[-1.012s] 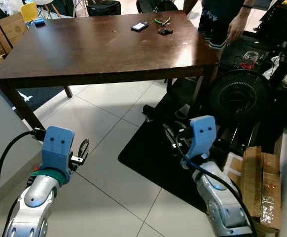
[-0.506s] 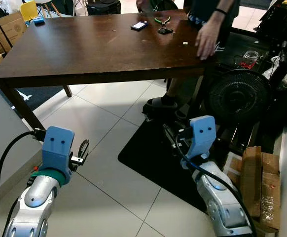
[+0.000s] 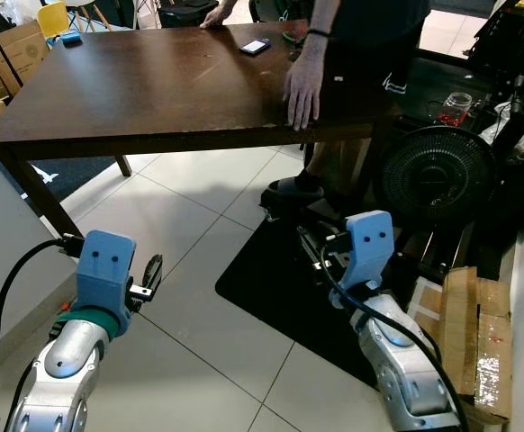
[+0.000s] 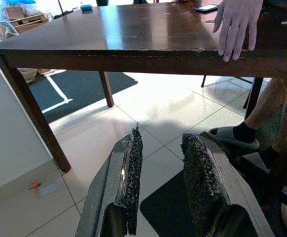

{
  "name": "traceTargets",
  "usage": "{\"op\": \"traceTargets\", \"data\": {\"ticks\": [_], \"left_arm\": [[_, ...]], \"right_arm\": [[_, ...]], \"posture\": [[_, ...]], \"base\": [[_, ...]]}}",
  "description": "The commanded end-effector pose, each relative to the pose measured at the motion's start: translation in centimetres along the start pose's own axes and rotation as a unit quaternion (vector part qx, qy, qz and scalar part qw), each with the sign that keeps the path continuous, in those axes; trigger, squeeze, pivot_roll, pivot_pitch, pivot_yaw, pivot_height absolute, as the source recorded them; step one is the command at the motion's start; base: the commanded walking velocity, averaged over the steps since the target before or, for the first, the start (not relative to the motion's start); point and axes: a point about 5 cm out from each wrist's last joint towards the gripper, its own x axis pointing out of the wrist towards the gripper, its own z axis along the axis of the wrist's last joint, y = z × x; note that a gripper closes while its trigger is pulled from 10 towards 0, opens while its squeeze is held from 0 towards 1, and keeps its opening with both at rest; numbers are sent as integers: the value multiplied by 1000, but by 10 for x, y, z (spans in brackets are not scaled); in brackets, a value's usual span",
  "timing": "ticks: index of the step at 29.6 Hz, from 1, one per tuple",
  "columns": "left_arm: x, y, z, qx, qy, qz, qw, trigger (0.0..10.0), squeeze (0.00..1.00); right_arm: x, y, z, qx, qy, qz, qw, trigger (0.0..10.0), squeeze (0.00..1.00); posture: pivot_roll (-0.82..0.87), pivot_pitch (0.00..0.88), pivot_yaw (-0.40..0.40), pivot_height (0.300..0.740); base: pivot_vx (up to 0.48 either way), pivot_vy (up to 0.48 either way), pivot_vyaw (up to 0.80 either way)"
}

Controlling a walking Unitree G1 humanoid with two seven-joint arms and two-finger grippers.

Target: Hang keys on a hook

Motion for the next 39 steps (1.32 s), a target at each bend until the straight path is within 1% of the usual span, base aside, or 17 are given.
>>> {"op": "traceTargets", "data": {"ticks": [1,39], "left_arm": [[-3,3,-4,5,12,3,1000,10000,0],[-1,3,-3,4,10,4,1000,10000,0]], "right_arm": [[-2,2,-3,8,6,2,1000,10000,0],[-1,1,-2,7,5,1,1000,10000,0]], "posture": [[-62,70,124,740],[-63,70,123,740]], "base": [[0,0,0],[0,0,0]]}}
